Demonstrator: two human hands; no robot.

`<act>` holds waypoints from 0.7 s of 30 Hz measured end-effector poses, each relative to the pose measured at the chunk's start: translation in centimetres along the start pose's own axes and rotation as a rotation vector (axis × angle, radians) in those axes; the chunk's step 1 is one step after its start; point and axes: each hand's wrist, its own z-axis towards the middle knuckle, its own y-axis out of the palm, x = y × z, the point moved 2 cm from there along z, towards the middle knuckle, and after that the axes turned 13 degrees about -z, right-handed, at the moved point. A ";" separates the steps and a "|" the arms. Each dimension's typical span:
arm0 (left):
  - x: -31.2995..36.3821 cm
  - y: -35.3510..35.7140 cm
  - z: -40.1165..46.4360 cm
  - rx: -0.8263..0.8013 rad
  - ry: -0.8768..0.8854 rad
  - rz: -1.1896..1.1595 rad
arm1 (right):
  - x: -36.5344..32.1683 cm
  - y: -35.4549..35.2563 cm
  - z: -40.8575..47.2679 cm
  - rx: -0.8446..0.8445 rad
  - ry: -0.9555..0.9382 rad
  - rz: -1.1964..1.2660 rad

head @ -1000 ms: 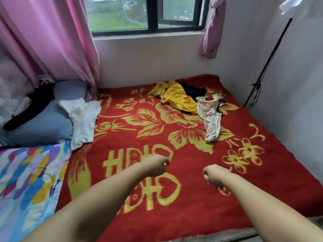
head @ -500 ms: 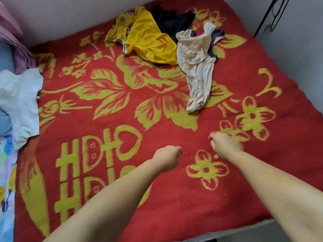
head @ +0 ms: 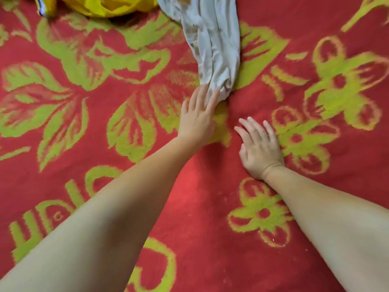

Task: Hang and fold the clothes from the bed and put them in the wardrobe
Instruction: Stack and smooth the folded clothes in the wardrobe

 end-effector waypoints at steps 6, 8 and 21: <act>0.6 -0.3 6.4 0.046 0.141 0.032 | 0.1 0.0 0.2 -0.031 0.001 -0.026; 0.9 -1.2 7.8 0.038 0.075 -0.060 | 0.3 0.1 0.4 -0.041 -0.001 -0.039; -7.4 -2.2 -15.0 0.020 -0.210 -0.170 | 0.4 0.2 0.2 -0.076 0.028 -0.033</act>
